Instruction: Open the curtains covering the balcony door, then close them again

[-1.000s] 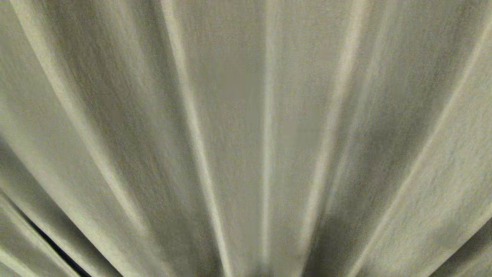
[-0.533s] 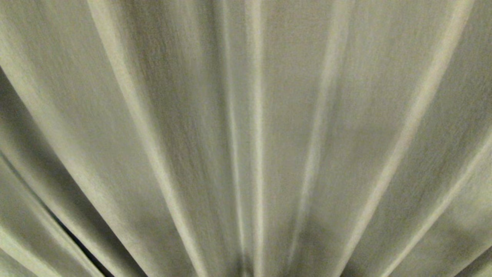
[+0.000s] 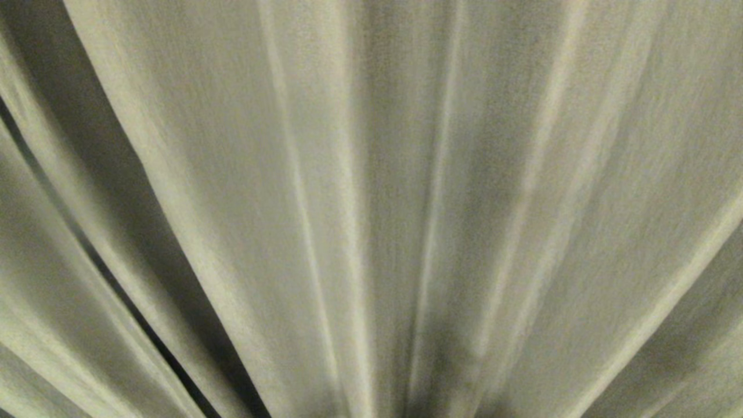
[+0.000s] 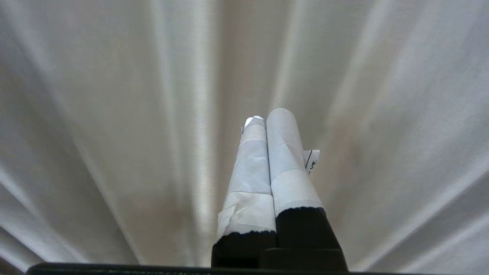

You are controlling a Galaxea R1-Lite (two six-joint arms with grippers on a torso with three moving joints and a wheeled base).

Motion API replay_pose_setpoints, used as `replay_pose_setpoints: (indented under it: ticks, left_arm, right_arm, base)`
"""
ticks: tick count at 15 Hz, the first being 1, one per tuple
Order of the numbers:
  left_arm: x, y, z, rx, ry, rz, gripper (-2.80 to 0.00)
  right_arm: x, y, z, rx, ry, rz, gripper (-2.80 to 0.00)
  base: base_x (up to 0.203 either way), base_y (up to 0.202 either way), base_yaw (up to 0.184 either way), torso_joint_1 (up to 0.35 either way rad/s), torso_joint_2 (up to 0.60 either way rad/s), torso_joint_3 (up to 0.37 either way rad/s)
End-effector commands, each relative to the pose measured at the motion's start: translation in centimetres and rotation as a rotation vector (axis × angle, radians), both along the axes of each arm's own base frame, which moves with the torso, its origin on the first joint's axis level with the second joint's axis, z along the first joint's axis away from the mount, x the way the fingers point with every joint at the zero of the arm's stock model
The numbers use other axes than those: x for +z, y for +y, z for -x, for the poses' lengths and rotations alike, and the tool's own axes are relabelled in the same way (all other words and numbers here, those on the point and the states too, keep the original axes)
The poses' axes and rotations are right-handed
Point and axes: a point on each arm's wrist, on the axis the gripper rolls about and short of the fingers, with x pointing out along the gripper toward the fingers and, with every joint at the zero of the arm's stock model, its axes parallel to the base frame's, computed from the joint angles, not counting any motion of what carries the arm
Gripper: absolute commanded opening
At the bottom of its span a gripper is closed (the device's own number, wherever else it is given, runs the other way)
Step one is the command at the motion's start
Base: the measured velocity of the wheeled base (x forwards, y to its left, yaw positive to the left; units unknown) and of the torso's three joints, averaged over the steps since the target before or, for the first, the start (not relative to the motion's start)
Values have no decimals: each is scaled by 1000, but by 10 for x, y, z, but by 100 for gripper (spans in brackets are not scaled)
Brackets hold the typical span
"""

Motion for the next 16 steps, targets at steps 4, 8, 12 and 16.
replay_pose_setpoints:
  ticks: [4, 8, 12, 16]
  left_arm:
    - [0, 0, 0, 2, 1, 0, -280]
    - [0, 0, 0, 2, 1, 0, -280]
    - [0, 0, 0, 2, 1, 0, -280]
    - [0, 0, 0, 2, 0, 0, -280]
  right_arm:
    - [0, 0, 0, 0, 0, -1, -280]
    - [0, 0, 0, 0, 1, -2, -280]
    - [0, 0, 0, 0, 1, -2, -280]
    - [0, 0, 0, 0, 1, -2, -280]
  base:
    - [0, 191, 0, 1, 3, -1]
    - [0, 192, -1, 2, 5, 2]
    - [0, 190, 1, 2, 2, 1]
    - [0, 172, 2, 2, 5, 2]
